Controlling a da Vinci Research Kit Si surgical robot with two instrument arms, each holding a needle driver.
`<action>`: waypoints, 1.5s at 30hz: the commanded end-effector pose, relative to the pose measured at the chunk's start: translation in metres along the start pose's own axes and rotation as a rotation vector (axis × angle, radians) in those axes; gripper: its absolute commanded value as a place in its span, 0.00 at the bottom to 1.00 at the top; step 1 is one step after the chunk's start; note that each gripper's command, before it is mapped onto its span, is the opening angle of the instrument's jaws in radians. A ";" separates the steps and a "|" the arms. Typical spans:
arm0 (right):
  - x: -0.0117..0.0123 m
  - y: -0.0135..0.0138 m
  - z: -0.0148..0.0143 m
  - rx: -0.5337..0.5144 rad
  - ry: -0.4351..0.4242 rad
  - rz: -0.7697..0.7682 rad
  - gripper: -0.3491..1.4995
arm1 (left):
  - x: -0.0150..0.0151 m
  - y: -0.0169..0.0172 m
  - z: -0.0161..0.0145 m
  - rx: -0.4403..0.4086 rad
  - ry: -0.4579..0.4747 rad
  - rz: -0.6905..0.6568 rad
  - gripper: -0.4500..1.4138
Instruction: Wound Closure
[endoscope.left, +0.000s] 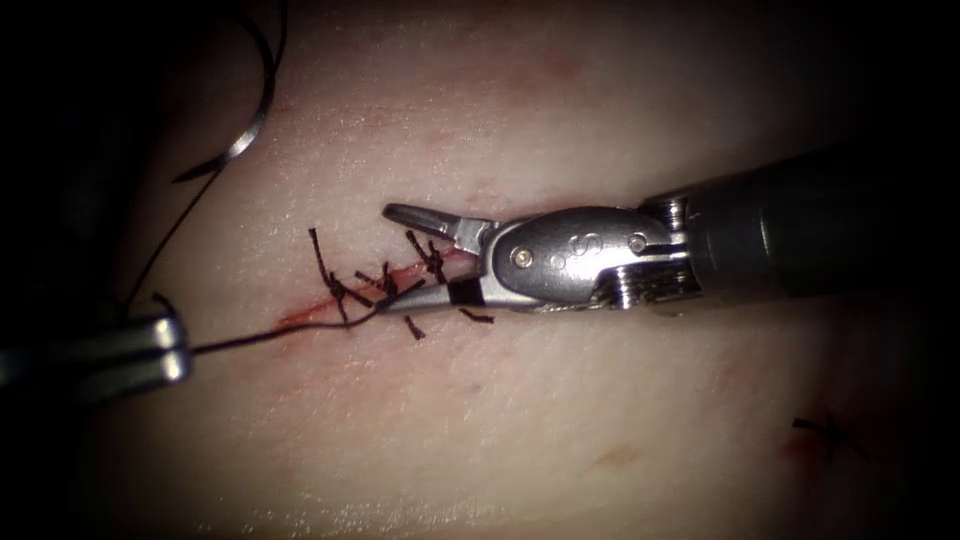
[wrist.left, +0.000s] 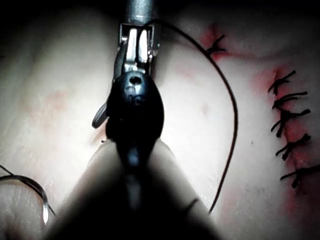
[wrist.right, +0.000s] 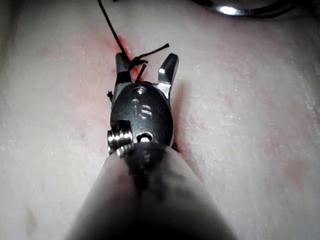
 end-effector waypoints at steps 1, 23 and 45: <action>-0.0005 -0.0001 -0.0013 -0.006 -0.005 0.008 0.98 | -0.0005 0.0003 0.0008 -0.001 0.006 0.001 0.00; -0.0034 0.0011 -0.0130 -0.134 -0.069 0.040 0.98 | -0.0091 0.0156 0.0172 -0.214 0.091 -0.052 0.00; -0.0036 0.0019 -0.0164 -0.164 -0.096 0.056 0.97 | -0.0203 0.0135 0.0195 -0.218 -0.197 -0.251 0.89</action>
